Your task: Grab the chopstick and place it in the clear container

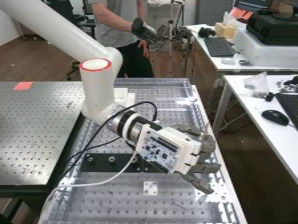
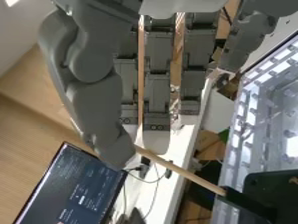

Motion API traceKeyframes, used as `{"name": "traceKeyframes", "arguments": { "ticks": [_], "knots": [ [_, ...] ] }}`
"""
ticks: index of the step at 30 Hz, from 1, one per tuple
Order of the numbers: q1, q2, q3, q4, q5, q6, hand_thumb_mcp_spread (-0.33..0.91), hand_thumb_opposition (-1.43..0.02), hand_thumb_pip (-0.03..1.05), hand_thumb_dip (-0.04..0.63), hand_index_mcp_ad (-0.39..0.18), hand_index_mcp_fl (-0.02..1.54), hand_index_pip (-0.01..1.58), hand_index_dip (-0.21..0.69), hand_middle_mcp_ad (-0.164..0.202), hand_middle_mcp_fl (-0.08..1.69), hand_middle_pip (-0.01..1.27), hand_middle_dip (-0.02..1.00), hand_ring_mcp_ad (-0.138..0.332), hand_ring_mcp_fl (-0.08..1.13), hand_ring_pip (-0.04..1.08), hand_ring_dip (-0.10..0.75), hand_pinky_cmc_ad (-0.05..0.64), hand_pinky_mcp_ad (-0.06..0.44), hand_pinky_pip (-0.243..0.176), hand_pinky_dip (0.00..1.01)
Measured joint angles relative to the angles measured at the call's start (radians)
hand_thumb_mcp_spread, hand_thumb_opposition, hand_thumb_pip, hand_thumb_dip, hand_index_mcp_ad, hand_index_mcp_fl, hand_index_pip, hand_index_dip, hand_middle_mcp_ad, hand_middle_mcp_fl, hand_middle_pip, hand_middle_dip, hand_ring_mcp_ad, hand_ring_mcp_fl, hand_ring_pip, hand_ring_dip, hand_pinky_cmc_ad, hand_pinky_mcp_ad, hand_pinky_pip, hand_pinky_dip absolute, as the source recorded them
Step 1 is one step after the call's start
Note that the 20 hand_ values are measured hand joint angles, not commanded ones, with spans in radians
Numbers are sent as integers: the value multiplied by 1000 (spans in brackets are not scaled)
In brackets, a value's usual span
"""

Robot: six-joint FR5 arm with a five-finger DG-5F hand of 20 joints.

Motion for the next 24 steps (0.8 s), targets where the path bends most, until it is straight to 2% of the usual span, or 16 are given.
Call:
{"name": "traceKeyframes", "arguments": {
  "ticks": [8,12,14,24],
  "knots": [
    [3,7,-6,66,36,7,654,-976,513,269,-99,691,1234,75,0,1009,625,693,86,721,98,511,328,255,-19,180],
    [-1,14,3,76,39,6,654,-976,510,269,-98,688,1215,68,0,1059,616,693,82,721,99,511,325,255,-2,180],
    [-4,19,14,64,33,3,654,-974,510,269,-98,693,1216,56,-3,1080,616,695,70,721,99,511,325,257,-2,180],
    [-29,78,62,-35,-13,-59,654,-976,510,269,-98,695,1216,58,-2,1089,618,703,72,735,99,511,325,262,0,180]
  ]
}}
